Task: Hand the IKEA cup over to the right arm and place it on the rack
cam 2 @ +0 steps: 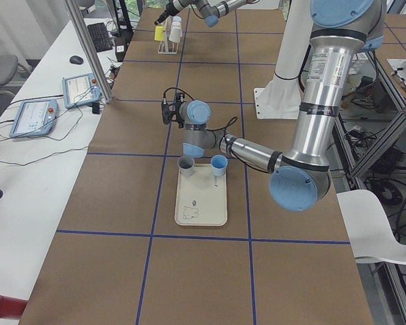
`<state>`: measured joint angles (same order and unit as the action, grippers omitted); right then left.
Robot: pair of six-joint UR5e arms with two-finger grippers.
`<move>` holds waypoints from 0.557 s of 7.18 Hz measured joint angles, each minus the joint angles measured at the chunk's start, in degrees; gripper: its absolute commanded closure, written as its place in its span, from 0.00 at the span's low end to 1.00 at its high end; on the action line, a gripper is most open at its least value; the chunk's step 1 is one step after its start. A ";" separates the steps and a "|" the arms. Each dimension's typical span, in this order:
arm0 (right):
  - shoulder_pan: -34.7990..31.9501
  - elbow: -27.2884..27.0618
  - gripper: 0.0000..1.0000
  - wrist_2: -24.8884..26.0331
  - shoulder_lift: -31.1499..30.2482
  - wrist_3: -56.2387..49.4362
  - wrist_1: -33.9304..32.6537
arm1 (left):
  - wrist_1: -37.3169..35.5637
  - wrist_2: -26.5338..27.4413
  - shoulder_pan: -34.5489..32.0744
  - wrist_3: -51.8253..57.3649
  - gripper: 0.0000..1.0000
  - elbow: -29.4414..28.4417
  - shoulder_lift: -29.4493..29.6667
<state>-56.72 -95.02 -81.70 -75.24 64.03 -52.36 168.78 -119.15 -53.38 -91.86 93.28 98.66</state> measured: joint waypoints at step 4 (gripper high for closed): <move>4.38 -4.18 0.01 -3.67 -1.37 6.93 0.28 | -15.20 1.06 -4.36 34.46 0.00 -1.19 -5.65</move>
<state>-52.34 -99.19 -85.37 -76.61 70.96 -52.09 153.58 -118.09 -57.73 -57.40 92.09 93.01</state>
